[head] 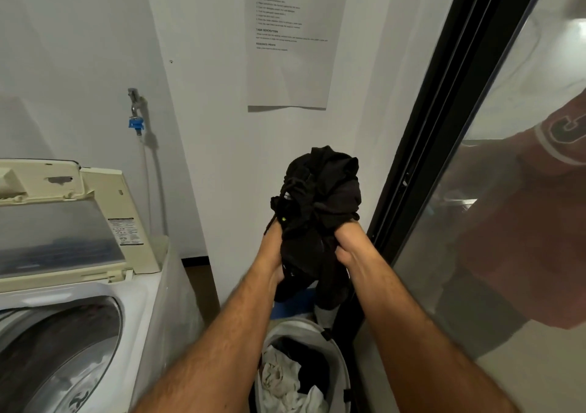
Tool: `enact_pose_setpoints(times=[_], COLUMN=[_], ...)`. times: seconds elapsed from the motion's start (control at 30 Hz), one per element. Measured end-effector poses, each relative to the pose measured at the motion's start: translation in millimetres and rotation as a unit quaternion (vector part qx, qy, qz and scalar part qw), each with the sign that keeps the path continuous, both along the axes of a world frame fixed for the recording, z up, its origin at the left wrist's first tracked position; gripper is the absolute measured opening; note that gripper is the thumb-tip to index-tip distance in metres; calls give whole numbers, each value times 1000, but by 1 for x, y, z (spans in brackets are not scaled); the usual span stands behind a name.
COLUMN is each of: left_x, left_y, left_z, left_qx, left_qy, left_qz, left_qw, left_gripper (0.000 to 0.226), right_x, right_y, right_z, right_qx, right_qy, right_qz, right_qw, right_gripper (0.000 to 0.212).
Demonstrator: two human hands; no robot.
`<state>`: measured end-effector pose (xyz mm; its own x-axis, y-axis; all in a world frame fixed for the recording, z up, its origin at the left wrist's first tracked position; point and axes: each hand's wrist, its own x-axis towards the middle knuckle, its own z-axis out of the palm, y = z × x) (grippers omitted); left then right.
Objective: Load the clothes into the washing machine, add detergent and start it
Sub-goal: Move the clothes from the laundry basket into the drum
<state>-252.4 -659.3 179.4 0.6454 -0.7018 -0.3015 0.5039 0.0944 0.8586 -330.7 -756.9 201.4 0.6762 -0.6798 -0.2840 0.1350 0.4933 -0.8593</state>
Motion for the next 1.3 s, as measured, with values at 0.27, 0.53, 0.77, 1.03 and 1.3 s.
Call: enact_pose_setpoints(times=[0.27,0.53,0.77,1.03,1.3], left_x=[-5,3,3,4,20], left_y=[22,-14,-23,-23,27], left_z=[-40,-8,12,20,-36], left_qx=[121,-12,-39,16,108], left_qy=[275,199,197,21,110], left_qz=[-63,-13,-16,-25,55], left_qw=[952,980,980,999,986], left_gripper=[95,28,43,57,117], right_x=[-1,-17,-31,-24,10], right_y=[-12,-31,-47,-46,-22], right_z=[41,41,7,-4,-7], right_qx=[11,6,3,24,49], right_qy=[-57,-41,25,31,-20], right_qz=[49,63,28,44,109], right_qw=[997,997,999,998,993], right_gripper=[36,31,22,27,37])
